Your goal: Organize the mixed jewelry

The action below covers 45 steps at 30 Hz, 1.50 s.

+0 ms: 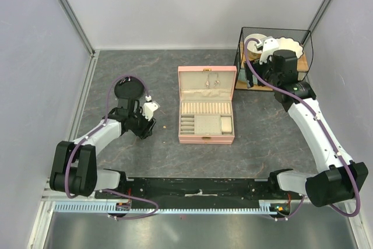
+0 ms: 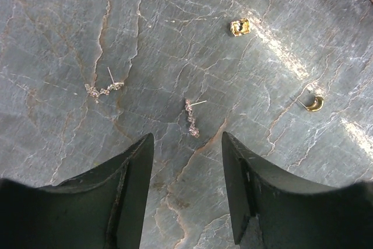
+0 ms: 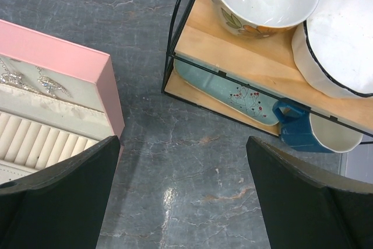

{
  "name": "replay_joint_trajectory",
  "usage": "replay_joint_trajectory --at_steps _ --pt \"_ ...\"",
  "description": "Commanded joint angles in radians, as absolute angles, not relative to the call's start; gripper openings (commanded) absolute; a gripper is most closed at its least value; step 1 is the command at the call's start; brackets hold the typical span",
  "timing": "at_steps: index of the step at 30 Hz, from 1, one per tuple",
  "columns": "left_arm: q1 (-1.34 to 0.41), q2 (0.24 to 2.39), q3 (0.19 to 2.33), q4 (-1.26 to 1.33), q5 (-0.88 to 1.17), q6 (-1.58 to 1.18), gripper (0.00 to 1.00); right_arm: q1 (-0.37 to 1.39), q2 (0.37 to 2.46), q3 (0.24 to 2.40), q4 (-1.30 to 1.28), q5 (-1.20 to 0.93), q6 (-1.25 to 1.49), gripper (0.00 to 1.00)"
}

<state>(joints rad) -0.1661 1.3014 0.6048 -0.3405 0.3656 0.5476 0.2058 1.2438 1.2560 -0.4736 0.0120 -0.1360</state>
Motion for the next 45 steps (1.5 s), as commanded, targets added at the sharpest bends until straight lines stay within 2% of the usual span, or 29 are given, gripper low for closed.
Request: replay_joint_trajectory --at_steps 1,45 --pt "-0.175 1.335 0.649 -0.295 0.357 0.565 0.57 0.207 1.238 1.247 -0.456 0.002 -0.149 0.98" --pt "-0.227 1.394 0.632 -0.241 0.281 0.577 0.42 0.209 1.243 1.241 -0.449 0.011 -0.158 0.98"
